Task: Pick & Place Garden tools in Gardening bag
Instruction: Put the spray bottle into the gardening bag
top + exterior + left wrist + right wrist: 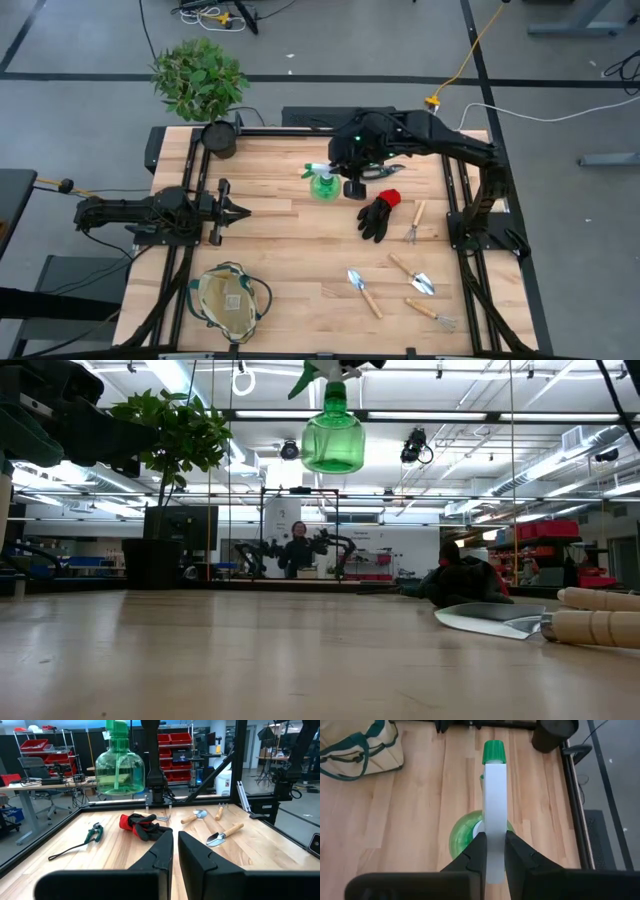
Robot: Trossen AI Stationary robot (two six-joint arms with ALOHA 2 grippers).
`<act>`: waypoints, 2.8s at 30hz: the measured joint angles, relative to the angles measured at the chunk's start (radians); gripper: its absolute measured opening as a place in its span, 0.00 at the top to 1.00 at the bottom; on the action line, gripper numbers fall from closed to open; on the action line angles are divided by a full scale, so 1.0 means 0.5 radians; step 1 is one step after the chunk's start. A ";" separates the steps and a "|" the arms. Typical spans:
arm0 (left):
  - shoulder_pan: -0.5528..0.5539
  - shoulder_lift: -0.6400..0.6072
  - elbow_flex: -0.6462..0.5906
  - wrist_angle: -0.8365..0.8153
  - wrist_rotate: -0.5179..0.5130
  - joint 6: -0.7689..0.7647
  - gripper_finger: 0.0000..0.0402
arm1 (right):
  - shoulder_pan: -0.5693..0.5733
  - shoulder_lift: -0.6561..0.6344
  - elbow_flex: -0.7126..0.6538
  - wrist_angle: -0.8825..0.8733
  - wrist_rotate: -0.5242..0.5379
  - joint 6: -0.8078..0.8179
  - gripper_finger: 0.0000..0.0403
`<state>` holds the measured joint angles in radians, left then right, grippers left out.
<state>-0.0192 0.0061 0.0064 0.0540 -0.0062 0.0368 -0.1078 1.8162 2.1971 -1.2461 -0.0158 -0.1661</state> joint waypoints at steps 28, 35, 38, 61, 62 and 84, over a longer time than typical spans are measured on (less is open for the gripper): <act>0.001 0.000 0.001 0.000 0.000 0.000 0.92 | 0.002 0.000 0.001 -0.052 -0.001 -0.030 0.89; 0.000 0.000 0.000 0.000 0.000 0.000 0.92 | 0.002 0.000 0.001 -0.109 0.000 -0.065 0.89; 0.000 0.000 0.000 0.000 0.000 0.000 0.92 | 0.002 0.000 0.001 -0.118 0.000 -0.030 0.89; 0.000 0.000 0.000 0.005 0.018 -0.298 0.92 | -0.005 0.000 0.001 -0.096 0.515 0.819 0.89; 0.000 0.000 0.000 0.005 0.018 -0.333 0.92 | -0.005 0.000 0.001 -0.097 0.540 0.882 0.89; 0.000 0.129 0.169 0.175 -0.301 -0.296 0.92 | -0.046 -0.001 0.001 -0.002 0.729 1.625 0.89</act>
<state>-0.0190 0.0708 0.0907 0.1416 -0.1566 -0.1111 -0.1309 1.8156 2.1975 -1.2470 0.3485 0.6464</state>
